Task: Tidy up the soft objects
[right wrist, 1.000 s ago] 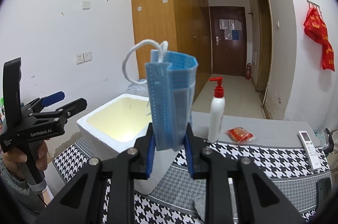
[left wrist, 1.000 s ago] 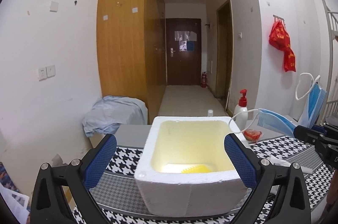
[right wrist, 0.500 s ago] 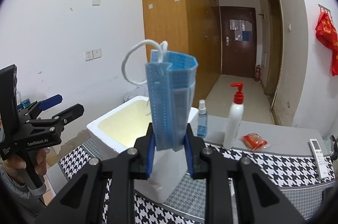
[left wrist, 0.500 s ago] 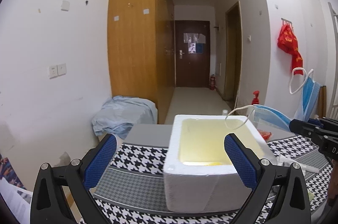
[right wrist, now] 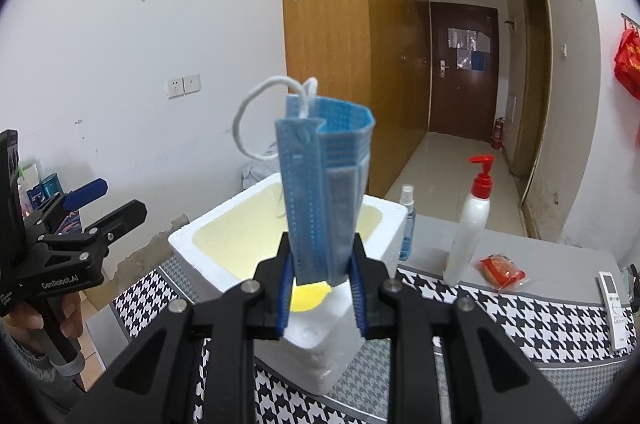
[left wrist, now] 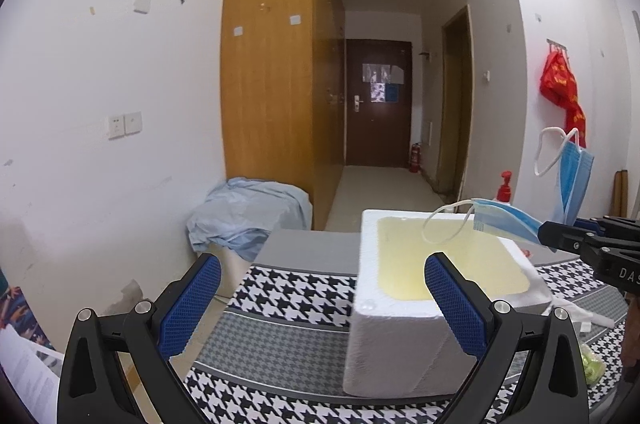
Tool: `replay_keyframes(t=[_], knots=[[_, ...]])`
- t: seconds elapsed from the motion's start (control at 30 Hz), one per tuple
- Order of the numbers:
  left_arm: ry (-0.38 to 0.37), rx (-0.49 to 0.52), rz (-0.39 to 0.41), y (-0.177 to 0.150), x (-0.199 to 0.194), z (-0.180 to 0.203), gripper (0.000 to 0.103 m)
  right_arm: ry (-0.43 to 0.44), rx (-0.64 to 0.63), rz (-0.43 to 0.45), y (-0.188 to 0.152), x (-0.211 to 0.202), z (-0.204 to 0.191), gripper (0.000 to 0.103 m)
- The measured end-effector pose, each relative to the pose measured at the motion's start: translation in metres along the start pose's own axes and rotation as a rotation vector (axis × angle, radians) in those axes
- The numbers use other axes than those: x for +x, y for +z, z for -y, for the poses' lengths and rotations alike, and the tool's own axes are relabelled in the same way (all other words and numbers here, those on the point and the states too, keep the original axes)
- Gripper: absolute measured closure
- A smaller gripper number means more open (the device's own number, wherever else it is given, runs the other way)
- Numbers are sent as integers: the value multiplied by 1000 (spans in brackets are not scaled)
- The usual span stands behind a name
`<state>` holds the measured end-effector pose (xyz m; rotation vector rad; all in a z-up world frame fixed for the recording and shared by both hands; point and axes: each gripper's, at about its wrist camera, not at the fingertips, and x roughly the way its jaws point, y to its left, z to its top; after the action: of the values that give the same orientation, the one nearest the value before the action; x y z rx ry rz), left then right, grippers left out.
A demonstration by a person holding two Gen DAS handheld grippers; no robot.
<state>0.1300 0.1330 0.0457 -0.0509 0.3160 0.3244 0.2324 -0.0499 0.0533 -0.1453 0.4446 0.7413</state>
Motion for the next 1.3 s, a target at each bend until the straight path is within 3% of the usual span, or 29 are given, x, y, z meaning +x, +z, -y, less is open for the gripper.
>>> replay_keyframes(t=[0.57,0.7,1.1,1.3], knots=[[1,-21,-17,-7,8,-18,1,3,-9,-76,7,32,-13,72],[-2,-28,-20,-8,9,-20,1,10,-12,-90,5,37,-14,53],[-8,-28,-26,-9,10,-22,1,5,-7,-88,4,35,-16,33],[-16,-16,-25,-9,7,-16,1,3,9,-68,4,25,-13,7]])
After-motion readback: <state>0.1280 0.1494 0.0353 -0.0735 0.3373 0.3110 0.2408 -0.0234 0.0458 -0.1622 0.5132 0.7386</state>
